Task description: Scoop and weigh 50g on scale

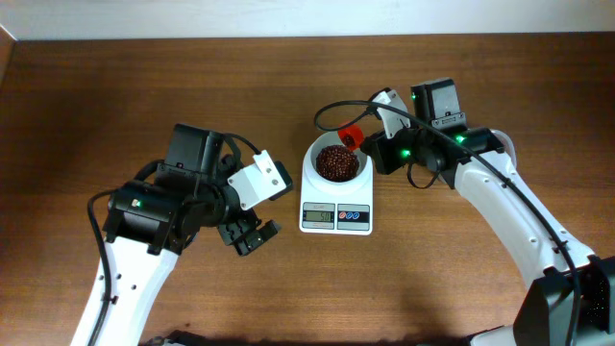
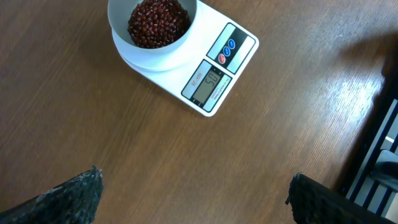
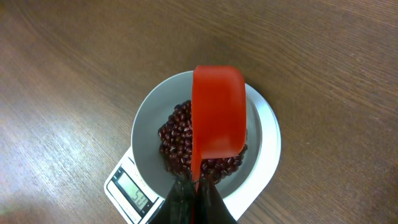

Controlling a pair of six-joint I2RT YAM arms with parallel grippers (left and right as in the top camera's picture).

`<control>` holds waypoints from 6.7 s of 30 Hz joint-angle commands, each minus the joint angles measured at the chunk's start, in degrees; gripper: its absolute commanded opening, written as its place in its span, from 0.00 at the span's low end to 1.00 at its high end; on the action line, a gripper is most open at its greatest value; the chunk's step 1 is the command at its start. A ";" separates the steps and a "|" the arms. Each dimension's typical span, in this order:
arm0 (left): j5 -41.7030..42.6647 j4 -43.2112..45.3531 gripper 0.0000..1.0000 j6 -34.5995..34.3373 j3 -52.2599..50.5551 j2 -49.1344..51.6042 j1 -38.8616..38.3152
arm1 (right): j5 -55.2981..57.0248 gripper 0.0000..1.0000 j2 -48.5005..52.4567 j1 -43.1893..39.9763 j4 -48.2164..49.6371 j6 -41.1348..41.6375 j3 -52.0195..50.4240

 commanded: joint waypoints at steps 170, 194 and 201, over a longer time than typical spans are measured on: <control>0.83 0.09 0.99 0.76 0.79 -0.50 0.26 | 5.29 0.33 -14.36 -30.67 -17.68 33.97 -33.27; 0.83 0.09 0.99 0.76 0.79 -0.50 0.26 | -8.07 0.99 -22.62 -30.62 -16.28 13.68 -27.28; 0.83 0.09 0.99 0.76 0.79 -0.50 0.26 | -15.43 0.99 -33.22 -30.62 -15.93 13.88 -22.67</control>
